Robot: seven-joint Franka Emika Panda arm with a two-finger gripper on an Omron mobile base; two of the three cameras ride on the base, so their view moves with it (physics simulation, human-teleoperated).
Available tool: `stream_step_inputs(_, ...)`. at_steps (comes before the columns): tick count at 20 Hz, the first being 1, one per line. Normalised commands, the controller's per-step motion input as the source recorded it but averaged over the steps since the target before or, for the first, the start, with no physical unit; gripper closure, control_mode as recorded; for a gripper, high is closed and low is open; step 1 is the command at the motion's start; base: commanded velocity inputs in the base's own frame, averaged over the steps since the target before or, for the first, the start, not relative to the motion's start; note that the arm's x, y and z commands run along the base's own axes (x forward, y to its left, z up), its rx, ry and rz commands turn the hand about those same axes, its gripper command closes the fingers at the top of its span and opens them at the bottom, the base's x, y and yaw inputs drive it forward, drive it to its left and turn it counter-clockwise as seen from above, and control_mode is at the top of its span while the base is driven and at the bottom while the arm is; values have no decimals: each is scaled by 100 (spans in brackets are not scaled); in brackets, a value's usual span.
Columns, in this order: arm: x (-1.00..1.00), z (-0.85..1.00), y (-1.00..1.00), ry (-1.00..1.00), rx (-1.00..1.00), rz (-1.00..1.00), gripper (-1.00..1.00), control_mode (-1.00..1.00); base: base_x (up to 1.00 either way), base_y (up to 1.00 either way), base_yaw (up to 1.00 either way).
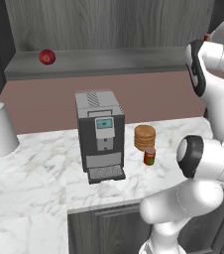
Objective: Pick the cans from the counter and place them in their designated side in the cabinet.
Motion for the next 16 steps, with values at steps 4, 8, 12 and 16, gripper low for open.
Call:
stream_step_inputs(4,25,-7,-5,4,0,0,100,-100,0,0,0)
stream_step_inputs(8,24,-8,-5,3,0,0,100,-100,0,0,0)
stream_step_inputs(12,20,-7,-7,1,0,0,-100,-100,0,0,0)
stream_step_inputs(16,14,-1,-13,0,0,0,-100,-100,0,0,0)
